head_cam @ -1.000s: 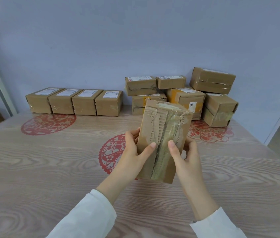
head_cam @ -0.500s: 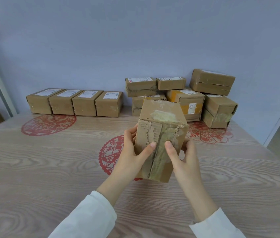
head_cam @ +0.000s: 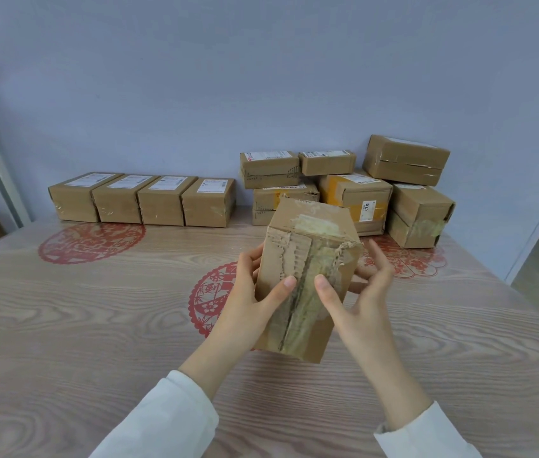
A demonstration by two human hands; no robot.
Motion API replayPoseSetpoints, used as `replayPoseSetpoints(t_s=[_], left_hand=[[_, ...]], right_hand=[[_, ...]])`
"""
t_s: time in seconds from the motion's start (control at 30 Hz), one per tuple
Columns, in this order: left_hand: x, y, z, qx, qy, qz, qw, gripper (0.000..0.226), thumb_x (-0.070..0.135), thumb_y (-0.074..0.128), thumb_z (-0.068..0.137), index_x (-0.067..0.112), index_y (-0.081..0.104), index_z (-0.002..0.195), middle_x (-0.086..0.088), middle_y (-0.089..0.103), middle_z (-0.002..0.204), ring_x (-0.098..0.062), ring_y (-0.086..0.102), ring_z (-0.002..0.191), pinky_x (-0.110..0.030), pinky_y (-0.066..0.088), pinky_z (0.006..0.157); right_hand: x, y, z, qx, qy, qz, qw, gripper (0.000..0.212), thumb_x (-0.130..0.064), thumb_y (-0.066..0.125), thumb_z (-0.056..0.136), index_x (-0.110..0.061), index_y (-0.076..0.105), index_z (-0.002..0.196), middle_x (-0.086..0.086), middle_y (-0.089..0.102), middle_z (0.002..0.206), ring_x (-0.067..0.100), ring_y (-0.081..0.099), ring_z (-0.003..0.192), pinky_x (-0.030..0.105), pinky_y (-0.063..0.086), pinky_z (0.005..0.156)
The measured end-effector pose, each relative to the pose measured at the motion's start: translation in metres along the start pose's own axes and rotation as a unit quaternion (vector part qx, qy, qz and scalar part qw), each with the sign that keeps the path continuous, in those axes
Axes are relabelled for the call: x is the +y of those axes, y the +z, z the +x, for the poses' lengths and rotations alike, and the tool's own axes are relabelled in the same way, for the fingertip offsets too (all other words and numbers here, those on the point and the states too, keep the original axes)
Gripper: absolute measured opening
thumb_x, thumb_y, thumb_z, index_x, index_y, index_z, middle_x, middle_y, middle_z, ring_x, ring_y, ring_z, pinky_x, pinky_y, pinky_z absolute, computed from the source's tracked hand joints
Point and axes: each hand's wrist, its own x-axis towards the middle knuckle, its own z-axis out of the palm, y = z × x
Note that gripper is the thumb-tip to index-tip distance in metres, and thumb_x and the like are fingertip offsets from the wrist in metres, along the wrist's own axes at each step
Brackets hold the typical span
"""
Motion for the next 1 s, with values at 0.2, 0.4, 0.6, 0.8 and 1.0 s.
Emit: replayPoseSetpoints(t_s=[0.2,0.4,0.6,0.8,1.0], left_hand=[[0.001,-0.004,0.003,-0.039,-0.007,0.028,0.999,0.043,0.041,0.058,0.076,0.039,0.035,0.113,0.021,0.049,0.120,0.021,0.048,0.104,-0.002,0.043,0.080],[-0.007,-0.002,0.002,-0.036,-0.021,0.011,0.999,0.050,0.038,0.058,0.080,0.034,0.033,0.123,0.020,0.051,0.120,0.023,0.050,0.101,-0.002,0.043,0.079],[-0.017,0.000,0.002,-0.035,-0.036,0.015,0.999,0.047,0.029,0.059,0.088,0.029,0.033,0.127,0.014,0.051,0.124,0.021,0.050,0.102,-0.002,0.043,0.080],[-0.009,0.007,0.002,-0.028,-0.025,0.004,0.999,0.063,0.045,0.059,0.074,0.030,0.028,0.126,0.015,0.050,0.125,0.023,0.051,0.100,-0.003,0.043,0.080],[-0.005,0.007,0.007,-0.018,-0.006,-0.003,1.000,0.043,0.029,0.060,0.086,0.029,0.035,0.122,0.010,0.054,0.120,0.017,0.056,0.098,-0.005,0.045,0.078]], right_hand=[[0.000,-0.005,0.003,-0.059,-0.041,-0.122,0.990,0.079,-0.062,0.053,0.070,-0.061,-0.001,0.128,-0.017,0.019,0.136,-0.032,0.033,0.104,0.004,0.036,0.081],[0.007,-0.007,0.007,-0.064,-0.039,-0.122,0.990,0.073,-0.045,0.063,0.080,-0.049,0.013,0.133,-0.009,0.031,0.145,-0.031,0.038,0.101,0.000,0.041,0.073],[0.007,-0.009,0.007,-0.072,-0.023,-0.121,0.990,0.069,-0.053,0.060,0.077,-0.049,0.019,0.131,-0.009,0.038,0.139,-0.014,0.050,0.105,0.008,0.042,0.076],[0.005,-0.008,0.007,-0.052,-0.021,-0.115,0.992,0.052,-0.048,0.057,0.081,-0.049,0.024,0.121,-0.009,0.051,0.124,-0.017,0.050,0.100,0.002,0.042,0.074],[0.004,-0.008,0.006,-0.055,-0.025,-0.095,0.994,0.055,-0.055,0.055,0.080,-0.051,0.023,0.125,-0.010,0.044,0.132,-0.007,0.050,0.110,0.016,0.045,0.088]])
